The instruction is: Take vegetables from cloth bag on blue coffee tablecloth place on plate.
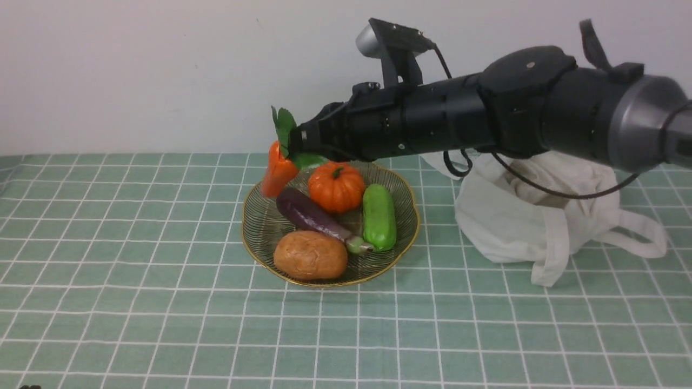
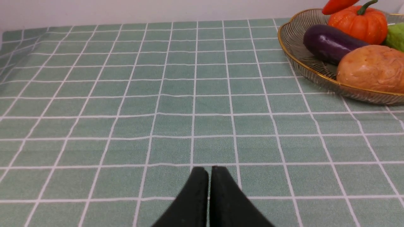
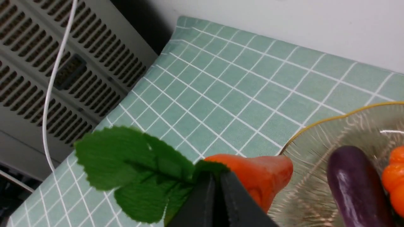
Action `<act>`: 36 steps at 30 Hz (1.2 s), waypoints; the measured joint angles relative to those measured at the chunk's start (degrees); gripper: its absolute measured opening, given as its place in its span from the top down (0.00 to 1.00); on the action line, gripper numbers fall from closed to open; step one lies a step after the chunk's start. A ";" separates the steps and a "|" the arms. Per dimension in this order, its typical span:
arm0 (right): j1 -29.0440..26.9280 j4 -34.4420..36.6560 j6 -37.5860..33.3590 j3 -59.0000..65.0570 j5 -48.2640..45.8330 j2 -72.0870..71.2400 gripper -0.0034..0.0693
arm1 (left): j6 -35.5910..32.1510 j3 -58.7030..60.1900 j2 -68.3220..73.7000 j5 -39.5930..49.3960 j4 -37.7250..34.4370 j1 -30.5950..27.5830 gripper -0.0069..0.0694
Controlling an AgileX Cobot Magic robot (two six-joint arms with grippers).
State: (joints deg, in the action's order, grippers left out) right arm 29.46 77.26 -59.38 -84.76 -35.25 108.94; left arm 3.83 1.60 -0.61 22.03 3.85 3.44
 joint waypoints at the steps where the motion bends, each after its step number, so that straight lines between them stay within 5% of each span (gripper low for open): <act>1: 0.00 1.01 -0.20 0.00 -0.14 1.31 0.97 | 0.00 0.00 0.00 0.00 0.00 0.00 0.92; 11: 0.02 4.42 -0.62 0.00 1.84 6.20 0.89 | 0.00 0.00 0.00 0.00 0.00 0.00 0.92; 27: -0.10 0.10 -0.65 0.00 9.81 4.70 0.39 | 0.00 0.00 0.00 0.00 0.00 0.00 0.92; 32: -1.86 -9.69 2.64 0.00 7.50 -1.80 0.43 | 0.00 0.00 0.00 0.00 0.00 0.00 0.92; 36: -5.54 -23.69 14.53 0.00 3.53 -11.06 0.66 | 0.00 0.00 0.00 0.00 0.00 0.00 0.92</act>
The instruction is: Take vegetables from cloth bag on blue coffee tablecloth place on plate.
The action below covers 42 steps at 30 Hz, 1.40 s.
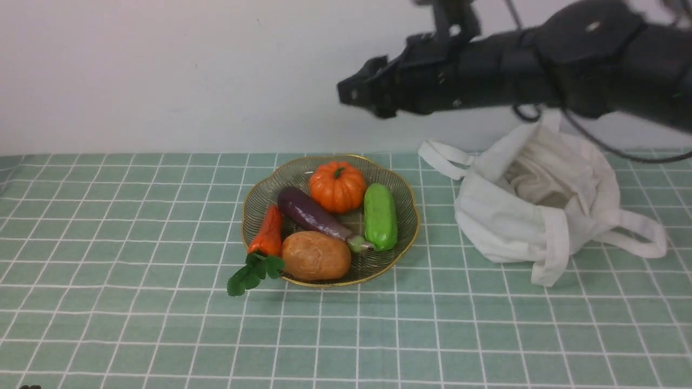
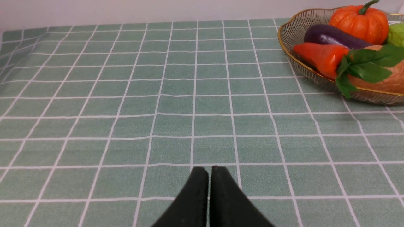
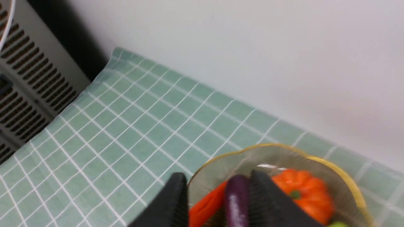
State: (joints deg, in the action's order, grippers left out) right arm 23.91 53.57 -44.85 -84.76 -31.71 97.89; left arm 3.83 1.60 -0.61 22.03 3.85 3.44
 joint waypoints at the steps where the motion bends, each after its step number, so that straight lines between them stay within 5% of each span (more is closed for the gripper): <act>1: -1.39 -5.24 3.29 0.00 -1.31 -3.36 0.74 | 0.00 0.00 0.00 0.00 0.00 0.00 0.92; 4: -5.08 -20.35 14.18 0.00 -5.97 -12.65 0.92 | 0.00 0.00 0.00 0.00 0.00 0.00 0.92; 12: -11.32 -53.57 46.26 0.07 -17.60 -33.42 0.97 | 0.00 0.00 0.00 0.00 0.00 0.00 0.92; 18: -11.45 -72.13 63.21 10.49 -18.38 -52.10 0.97 | 0.00 0.00 0.00 0.00 0.00 0.00 0.92; 25: -11.45 -81.93 75.66 34.67 -4.09 -78.22 0.97 | 0.00 0.00 0.00 0.00 0.00 0.00 0.92; 32: -11.45 -85.43 78.88 51.99 11.20 -97.63 0.97 | 0.00 0.00 0.00 0.00 0.00 0.00 0.92; 42: -11.48 -87.00 78.88 58.60 8.25 -98.93 0.97 | 0.00 0.00 0.00 0.00 -0.06 0.00 0.92</act>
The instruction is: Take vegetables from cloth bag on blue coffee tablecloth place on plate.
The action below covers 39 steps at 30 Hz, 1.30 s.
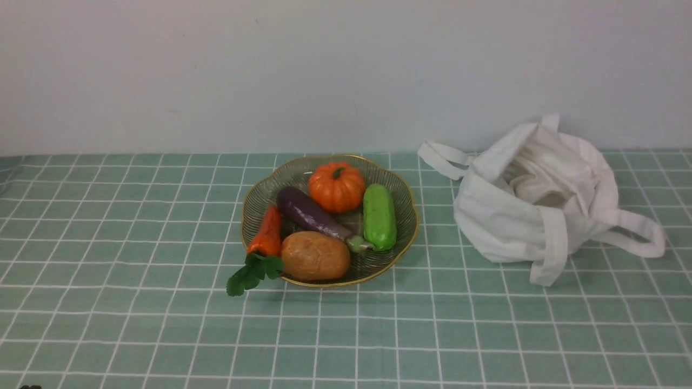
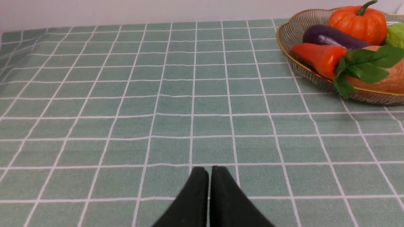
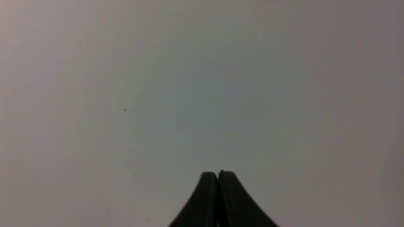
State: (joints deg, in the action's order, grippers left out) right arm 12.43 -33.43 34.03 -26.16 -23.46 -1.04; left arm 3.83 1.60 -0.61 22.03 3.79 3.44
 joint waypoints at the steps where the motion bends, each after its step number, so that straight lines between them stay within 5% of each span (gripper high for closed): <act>1: 0.00 0.00 0.00 0.19 -0.07 0.00 0.97 | 0.00 0.00 0.00 0.00 0.00 0.00 0.92; 11: 0.00 0.00 0.00 0.91 -2.86 0.00 0.97 | 0.00 0.00 0.00 0.00 0.00 0.00 0.92; 17: 0.00 5.83 -1.31 1.62 -3.91 0.00 0.97 | 0.00 0.00 0.00 0.00 0.00 0.00 0.92; 28: 0.00 33.11 -30.56 9.74 4.53 0.00 0.97 | 0.00 0.00 0.00 0.00 0.00 0.00 0.92; 35: -0.86 31.23 -34.03 15.65 4.77 0.05 0.97 | 0.00 0.00 0.00 0.00 0.00 0.00 0.92; 39: -8.20 28.97 -34.03 23.09 4.77 0.05 0.97 | 0.00 0.00 0.00 0.00 0.00 0.00 0.92</act>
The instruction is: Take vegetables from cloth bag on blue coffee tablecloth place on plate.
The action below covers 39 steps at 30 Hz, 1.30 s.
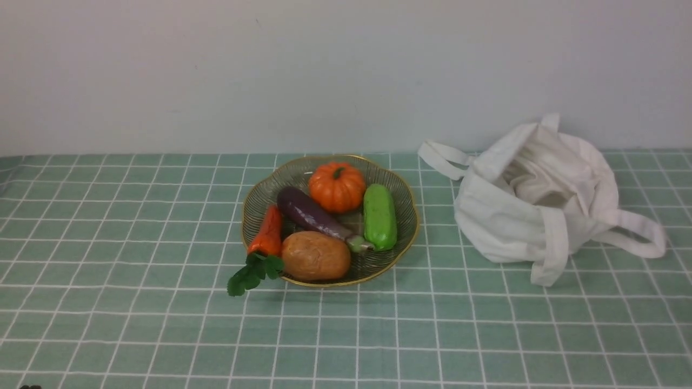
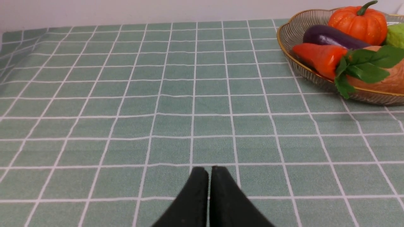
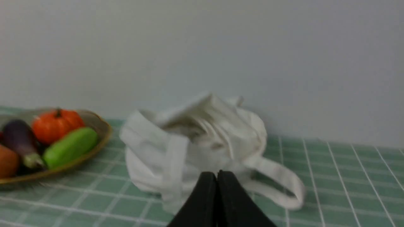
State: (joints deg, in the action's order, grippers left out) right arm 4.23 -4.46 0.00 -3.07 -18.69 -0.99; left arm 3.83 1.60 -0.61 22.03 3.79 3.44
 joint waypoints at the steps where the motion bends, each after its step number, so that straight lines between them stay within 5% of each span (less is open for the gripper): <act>1: -1.83 0.00 0.00 2.04 -0.18 0.00 0.97 | 0.00 0.00 0.00 0.00 0.00 0.00 0.92; 7: -6.46 0.67 1.88 4.37 -2.96 0.10 0.97 | 0.00 0.00 0.00 0.00 0.00 0.00 0.92; 39: -6.64 0.67 2.34 4.37 -2.98 0.10 0.97 | 0.00 0.00 0.00 0.00 0.00 0.00 0.92</act>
State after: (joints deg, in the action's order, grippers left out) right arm -2.41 -3.79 2.34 1.30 -21.67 -0.88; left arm 3.83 1.60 -0.61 22.03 3.79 3.44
